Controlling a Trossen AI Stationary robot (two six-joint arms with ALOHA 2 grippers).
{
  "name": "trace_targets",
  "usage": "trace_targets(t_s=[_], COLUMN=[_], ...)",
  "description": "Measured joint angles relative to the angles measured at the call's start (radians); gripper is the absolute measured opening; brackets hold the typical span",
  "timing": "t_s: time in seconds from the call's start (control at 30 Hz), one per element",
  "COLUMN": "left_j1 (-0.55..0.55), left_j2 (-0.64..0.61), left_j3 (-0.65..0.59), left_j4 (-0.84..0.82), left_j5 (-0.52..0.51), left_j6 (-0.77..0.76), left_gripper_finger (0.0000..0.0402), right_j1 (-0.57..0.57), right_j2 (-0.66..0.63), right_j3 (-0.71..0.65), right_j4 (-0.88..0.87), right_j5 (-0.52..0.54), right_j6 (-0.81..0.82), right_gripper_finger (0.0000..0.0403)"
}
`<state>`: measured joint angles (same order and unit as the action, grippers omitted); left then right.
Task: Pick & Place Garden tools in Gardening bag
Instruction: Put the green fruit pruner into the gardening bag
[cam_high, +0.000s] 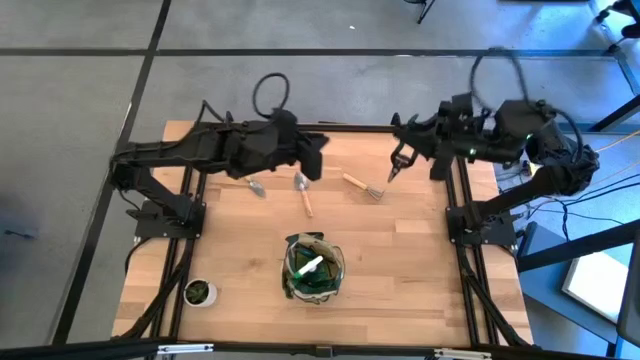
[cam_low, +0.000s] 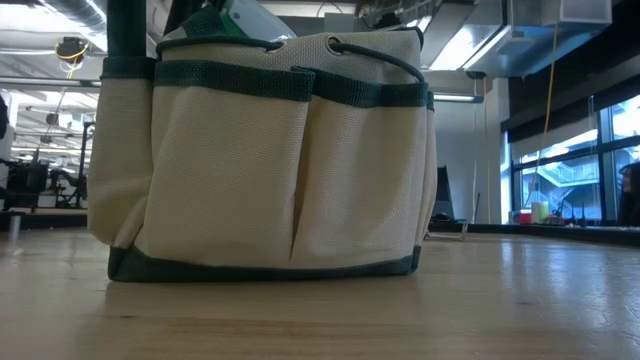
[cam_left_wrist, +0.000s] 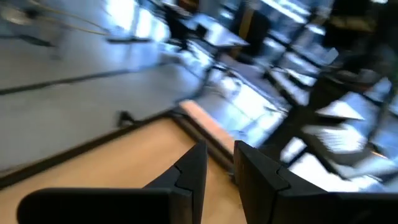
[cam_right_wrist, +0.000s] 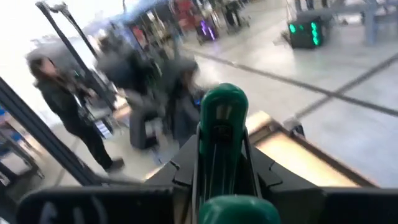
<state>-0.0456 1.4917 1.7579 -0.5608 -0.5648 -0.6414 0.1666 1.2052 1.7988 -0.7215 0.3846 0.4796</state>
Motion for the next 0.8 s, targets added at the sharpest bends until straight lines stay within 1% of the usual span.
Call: trace_targets(t_s=[0.1, 0.2, 0.3, 0.33, 0.4, 0.47, 0.57, 0.67, 0.8], left_j1=[-0.026, -0.058, -0.091, -0.102, -0.123, -0.145, -0.181, -0.217, -0.249], left_j2=[-0.033, -0.053, -0.055, -0.055, -0.055, -0.054, -0.048, -0.045, -0.039], left_j3=[0.000, 0.000, 0.000, 0.000, 0.000, 0.000, 0.000, -0.001, -0.001], left_j4=[-0.071, -0.125, -0.174, -0.183, -0.200, -0.202, -0.203, -0.207, -0.210], left_j5=[-0.081, -0.136, -0.163, -0.163, -0.160, -0.158, -0.174, -0.197, -0.227], left_j6=[-0.002, -0.001, -0.006, -0.016, -0.027, -0.029, -0.037, -0.041, -0.044], left_gripper_finger=[0.0076, 0.0076, 0.0076, 0.0076, 0.0077, 0.0077, 0.0077, 0.0077, 0.0077], right_j1=[0.098, 0.215, 0.322, 0.354, 0.409, 0.445, 0.469, 0.472, 0.473], right_j2=[0.021, 0.063, 0.118, 0.139, 0.185, 0.234, 0.296, 0.349, 0.415], right_j3=[-0.001, -0.002, -0.003, -0.004, -0.016, -0.033, -0.058, -0.067, -0.070], right_j4=[-0.068, -0.147, -0.216, -0.231, -0.255, -0.262, -0.273, -0.278, -0.328], right_j5=[0.116, 0.319, 0.539, 0.592, 0.654, 0.683, 0.682, 0.648, 0.577], right_j6=[0.033, 0.082, 0.237, 0.306, 0.418, 0.512, 0.665, 0.783, 0.911], right_gripper_finger=[0.0066, 0.0066, 0.0066, 0.0066, 0.0066, 0.0066, 0.0066, 0.0066, 0.0066])
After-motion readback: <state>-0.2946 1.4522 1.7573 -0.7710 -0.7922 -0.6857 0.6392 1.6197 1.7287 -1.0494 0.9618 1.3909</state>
